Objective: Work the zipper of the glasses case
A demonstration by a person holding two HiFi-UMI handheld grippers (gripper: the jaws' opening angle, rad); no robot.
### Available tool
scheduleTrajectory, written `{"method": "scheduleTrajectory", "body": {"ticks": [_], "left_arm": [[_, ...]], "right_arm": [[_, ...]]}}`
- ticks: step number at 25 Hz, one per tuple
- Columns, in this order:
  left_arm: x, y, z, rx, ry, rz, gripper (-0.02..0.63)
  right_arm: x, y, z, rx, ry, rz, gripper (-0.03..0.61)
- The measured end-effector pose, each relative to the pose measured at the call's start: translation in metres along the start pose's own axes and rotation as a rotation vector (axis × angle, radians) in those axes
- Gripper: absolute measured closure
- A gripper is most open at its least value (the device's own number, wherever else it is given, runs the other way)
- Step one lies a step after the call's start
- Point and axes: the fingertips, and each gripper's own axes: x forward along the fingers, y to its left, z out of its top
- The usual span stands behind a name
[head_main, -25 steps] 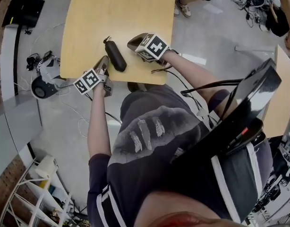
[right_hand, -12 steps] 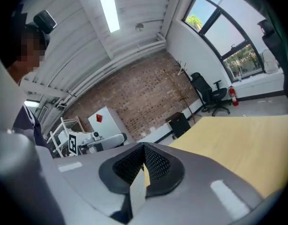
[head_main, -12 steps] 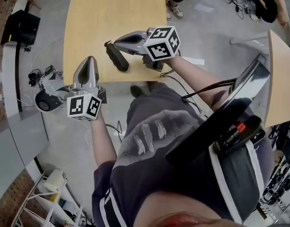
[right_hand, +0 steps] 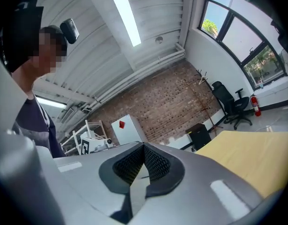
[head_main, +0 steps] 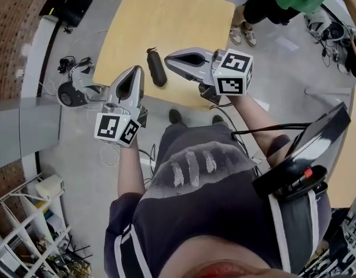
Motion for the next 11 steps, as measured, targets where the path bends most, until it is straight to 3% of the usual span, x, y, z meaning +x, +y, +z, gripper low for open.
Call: {"method": "scheduleTrajectory", "body": {"ticks": [6, 11], "left_arm": [[-0.010, -0.008, 0.011, 0.002, -0.006, 0.096, 0.612], [0.001, -0.089, -0.012, -0.006, 0.037, 0.141, 0.612]], "right_arm": [[-0.008, 0.001, 0.006, 0.060, -0.025, 0.090, 0.578], [-0.071, 0.015, -0.005, 0.137, -0.027, 0.176, 0.578]]}}
